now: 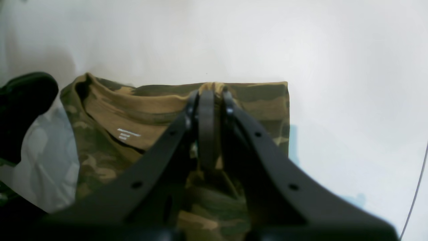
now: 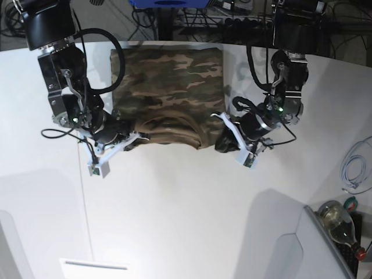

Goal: Layout the t-shirt on the table in an organized manner, then fold the t-shirt properly
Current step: 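Lower the left gripper and grasp the collar edge beside the right gripper, then hold the collar edge with both grippers and pull it to straighten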

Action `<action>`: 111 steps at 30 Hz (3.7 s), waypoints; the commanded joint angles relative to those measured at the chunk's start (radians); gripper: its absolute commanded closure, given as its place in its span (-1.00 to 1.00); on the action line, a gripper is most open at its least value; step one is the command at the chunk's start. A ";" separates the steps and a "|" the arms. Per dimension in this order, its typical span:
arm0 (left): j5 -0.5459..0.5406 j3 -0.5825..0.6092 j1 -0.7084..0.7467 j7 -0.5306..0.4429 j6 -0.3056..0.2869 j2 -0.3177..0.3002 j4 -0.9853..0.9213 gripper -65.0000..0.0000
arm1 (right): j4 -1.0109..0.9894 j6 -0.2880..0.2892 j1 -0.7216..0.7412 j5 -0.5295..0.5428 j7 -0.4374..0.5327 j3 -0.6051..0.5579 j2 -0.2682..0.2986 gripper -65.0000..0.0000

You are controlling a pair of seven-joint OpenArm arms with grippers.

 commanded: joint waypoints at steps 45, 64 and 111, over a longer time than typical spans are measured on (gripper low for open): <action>-0.477 0.202 -0.163 -0.007 -0.147 -0.086 -0.381 0.64 | 0.014 0.005 0.014 0.007 0.018 0.005 0.006 1.00; -0.477 0.213 -0.094 0.005 -0.086 -0.089 -0.125 1.00 | 0.031 0.005 -0.014 0.007 0.017 0.007 0.006 1.00; -0.434 0.271 -0.142 0.066 -0.031 -0.012 -0.024 1.00 | 0.235 0.003 -0.134 0.006 0.015 0.128 0.035 1.00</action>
